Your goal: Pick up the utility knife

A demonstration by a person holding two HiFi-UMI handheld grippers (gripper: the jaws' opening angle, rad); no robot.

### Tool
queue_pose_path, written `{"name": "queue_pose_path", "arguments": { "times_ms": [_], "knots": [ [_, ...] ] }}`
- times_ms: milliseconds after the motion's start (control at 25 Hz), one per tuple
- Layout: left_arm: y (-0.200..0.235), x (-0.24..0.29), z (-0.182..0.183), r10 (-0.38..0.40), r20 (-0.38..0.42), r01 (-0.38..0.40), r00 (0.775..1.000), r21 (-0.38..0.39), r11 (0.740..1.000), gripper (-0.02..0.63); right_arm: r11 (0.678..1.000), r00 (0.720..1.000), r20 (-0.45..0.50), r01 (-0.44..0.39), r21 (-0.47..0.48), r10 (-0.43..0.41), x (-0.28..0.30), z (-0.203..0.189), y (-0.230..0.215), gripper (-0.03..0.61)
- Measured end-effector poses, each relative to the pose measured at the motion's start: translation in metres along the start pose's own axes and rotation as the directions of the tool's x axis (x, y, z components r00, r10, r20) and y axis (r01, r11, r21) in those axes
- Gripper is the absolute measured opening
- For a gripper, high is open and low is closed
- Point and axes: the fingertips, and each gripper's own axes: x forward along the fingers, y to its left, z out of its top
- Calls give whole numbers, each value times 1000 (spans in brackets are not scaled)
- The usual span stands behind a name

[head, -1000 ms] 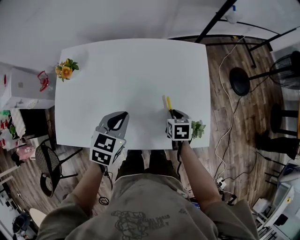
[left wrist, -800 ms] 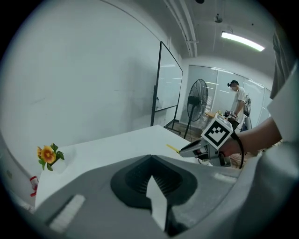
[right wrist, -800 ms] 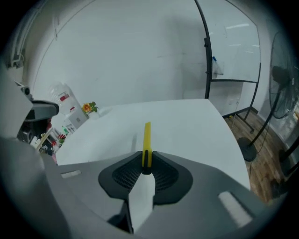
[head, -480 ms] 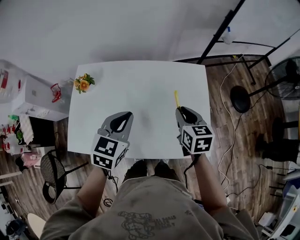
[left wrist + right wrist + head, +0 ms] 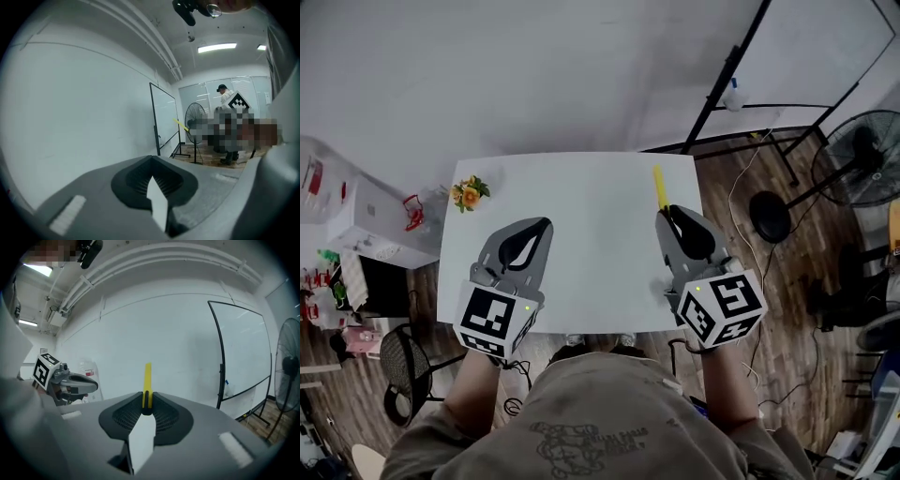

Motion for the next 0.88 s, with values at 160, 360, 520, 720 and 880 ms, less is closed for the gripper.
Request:
{"name": "queue_pose_path", "arguments": {
  "times_ms": [160, 360, 520, 720, 880],
  "knots": [
    [1, -13, 36, 19, 75, -24, 997, 57, 998, 0, 999, 996, 79, -25, -46, 28, -20, 34, 10, 91],
    [-1, -28, 62, 29, 114, -34, 993, 48, 998, 0, 998, 989, 148, -8, -70, 18, -46, 61, 12, 91],
    [-4, -31, 64, 26, 121, -28, 992, 19, 999, 0, 996, 987, 156, -24, -85, 37, -60, 66, 14, 89],
    [-10, -28, 50, 17, 91, -17, 996, 1, 1000, 0, 991, 997, 79, -16, -129, 26, -56, 35, 14, 91],
    [-19, -26, 30, -3, 46, 3, 999, -6, 1000, 0, 997, 1000, 9, -26, -73, 27, -50, 4, 11, 90]
  ]
}}
